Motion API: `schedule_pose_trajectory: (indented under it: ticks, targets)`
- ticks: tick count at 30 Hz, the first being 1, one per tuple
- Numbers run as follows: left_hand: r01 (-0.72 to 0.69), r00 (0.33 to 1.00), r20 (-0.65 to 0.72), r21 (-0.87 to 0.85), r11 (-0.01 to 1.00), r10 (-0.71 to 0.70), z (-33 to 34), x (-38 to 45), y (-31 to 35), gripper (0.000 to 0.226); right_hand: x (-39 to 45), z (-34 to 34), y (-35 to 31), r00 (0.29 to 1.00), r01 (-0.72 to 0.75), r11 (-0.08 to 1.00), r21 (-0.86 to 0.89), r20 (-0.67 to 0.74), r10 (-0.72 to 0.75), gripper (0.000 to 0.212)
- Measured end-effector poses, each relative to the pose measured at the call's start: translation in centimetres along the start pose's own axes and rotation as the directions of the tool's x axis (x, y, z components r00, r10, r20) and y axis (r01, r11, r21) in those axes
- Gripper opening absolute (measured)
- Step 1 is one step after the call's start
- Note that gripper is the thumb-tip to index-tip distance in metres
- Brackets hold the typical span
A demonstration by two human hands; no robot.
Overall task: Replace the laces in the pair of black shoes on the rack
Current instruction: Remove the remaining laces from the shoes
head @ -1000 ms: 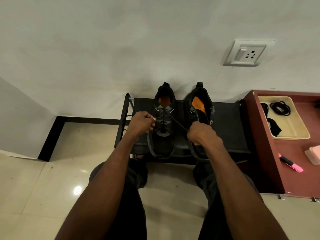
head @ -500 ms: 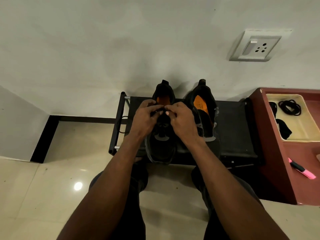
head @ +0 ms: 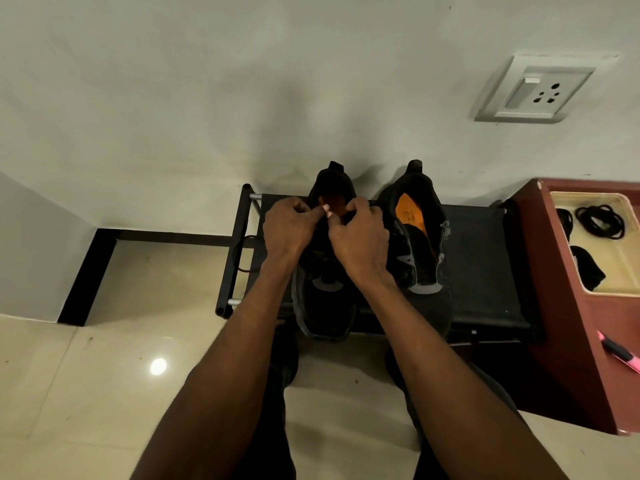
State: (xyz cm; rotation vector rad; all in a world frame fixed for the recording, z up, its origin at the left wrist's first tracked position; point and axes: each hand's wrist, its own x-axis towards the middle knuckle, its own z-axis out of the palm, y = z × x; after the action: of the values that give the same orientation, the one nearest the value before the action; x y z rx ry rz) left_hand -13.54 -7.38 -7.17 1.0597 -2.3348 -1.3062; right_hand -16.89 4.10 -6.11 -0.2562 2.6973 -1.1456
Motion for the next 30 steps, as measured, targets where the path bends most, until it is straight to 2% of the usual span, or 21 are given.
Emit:
schedule_pose_trajectory:
  ticks: [2, 5, 9, 12, 16, 20, 27, 29, 30]
  targets:
    - [0.068, 0.998, 0.012, 0.049, 0.996, -0.069, -0.3, 0.5, 0.3, 0.033, 0.6, -0.4, -0.1, 0.998, -0.07, 0.997, -0.025, 0.003, 0.07, 0.05]
    - [0.092, 0.995, 0.025, 0.141, 0.986, -0.096, -0.7, 0.9, 0.9, 0.043, 1.5, -1.2, -0.1, 0.989, -0.122, 0.991, -0.052, 0.075, 0.126, 0.037]
    - [0.079, 0.991, 0.081, 0.253, 0.964, -0.103, -0.4, 1.1, 1.5, 0.044, 2.0, -1.9, 0.1, 0.99, -0.051, 0.998, -0.021, 0.128, 0.053, 0.046]
    - [0.066, 0.984, 0.142, 0.289, 0.955, -0.111, -0.4, 1.2, 1.6, 0.045, 2.4, -2.2, 0.1, 0.986, -0.048, 0.999, -0.011, 0.157, 0.049, 0.042]
    - [0.096, 0.975, 0.181, 0.189, 0.977, -0.131, -1.0, 1.4, 1.3, 0.044, 2.3, -2.0, 0.1, 0.973, -0.069, 0.997, 0.021, 0.223, 0.063, 0.035]
    - [0.197, 0.961, 0.197, -0.006, 0.98, -0.192, -1.6, 2.0, 0.3, 0.028, 2.7, -2.1, 0.6, 0.961, -0.139, 0.986, 0.09, 0.254, 0.112, 0.028]
    - [0.397, 0.908, 0.275, -0.325, 0.859, -0.316, -2.2, 1.7, 0.1, 0.014, 2.7, -2.2, 2.3, 0.968, -0.158, 0.948, 0.276, 0.232, 0.093, 0.032]
    - [0.379, 0.918, 0.261, -0.364, 0.851, -0.297, -2.0, 1.3, -0.3, 0.015, 2.4, -1.9, 2.7, 0.973, -0.149, 0.944, 0.295, 0.215, 0.087, 0.03]
    - [0.318, 0.94, 0.234, -0.328, 0.89, -0.25, -1.9, 1.1, -0.6, 0.019, 2.2, -1.8, 2.7, 0.975, -0.138, 0.944, 0.299, 0.206, 0.078, 0.027]
